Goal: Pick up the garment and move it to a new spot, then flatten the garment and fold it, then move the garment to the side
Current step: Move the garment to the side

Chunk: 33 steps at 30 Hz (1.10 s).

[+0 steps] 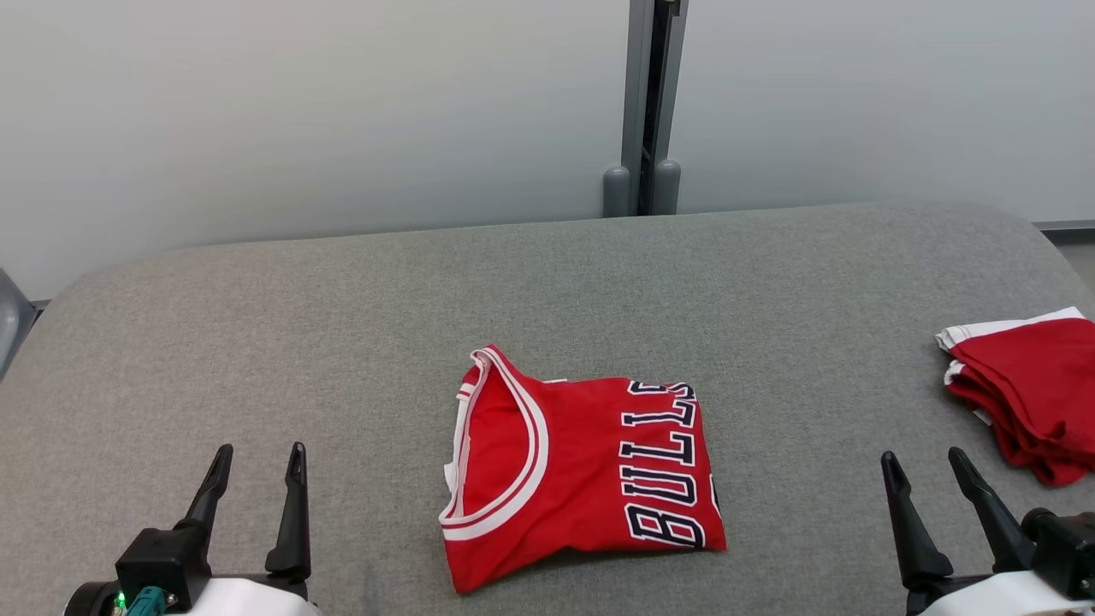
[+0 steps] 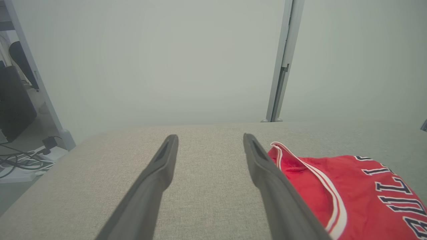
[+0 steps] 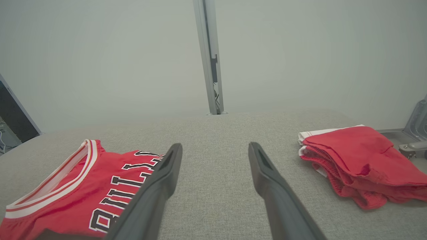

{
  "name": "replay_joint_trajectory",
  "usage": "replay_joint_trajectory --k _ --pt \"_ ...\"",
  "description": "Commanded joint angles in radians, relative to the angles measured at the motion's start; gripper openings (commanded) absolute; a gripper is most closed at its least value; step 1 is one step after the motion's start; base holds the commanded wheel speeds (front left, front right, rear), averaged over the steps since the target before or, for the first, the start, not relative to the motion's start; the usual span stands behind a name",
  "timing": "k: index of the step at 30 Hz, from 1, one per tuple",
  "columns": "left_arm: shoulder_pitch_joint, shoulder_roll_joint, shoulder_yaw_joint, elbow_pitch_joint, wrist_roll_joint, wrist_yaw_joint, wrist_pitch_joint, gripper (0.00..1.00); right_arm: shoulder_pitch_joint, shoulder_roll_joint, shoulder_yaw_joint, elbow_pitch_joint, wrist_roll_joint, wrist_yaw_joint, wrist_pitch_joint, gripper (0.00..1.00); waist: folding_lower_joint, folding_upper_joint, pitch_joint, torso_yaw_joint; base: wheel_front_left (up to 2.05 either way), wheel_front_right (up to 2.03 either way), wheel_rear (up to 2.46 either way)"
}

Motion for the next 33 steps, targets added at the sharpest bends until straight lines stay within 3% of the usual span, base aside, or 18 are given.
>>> replay_joint_trajectory --k 1,15,21,33 --pt "0.001 0.004 0.001 -0.003 -0.003 0.006 -0.005 1.00 0.000 -0.005 -0.003 0.000 -0.003 0.000 0.003 1.00 0.0000 -0.0001 0.001 0.000 0.00 0.00 0.00" --pt "-0.006 0.008 -0.008 -0.010 -0.009 0.013 -0.008 1.00 -0.006 -0.003 -0.010 0.004 -0.003 0.000 0.005 1.00 0.0000 -0.0001 0.003 0.009 0.00 0.00 0.00" --pt "-0.030 0.008 -0.021 -0.017 -0.006 0.007 -0.007 1.00 -0.021 -0.018 -0.012 0.020 0.004 0.000 0.015 1.00 0.0000 -0.0001 0.017 0.057 0.00 0.00 0.00" --pt "-0.091 -0.010 -0.043 -0.019 -0.010 0.002 -0.031 1.00 -0.170 -0.073 0.114 0.300 0.071 0.000 0.022 1.00 0.0000 -0.0001 0.109 0.223 0.00 0.00 0.00"
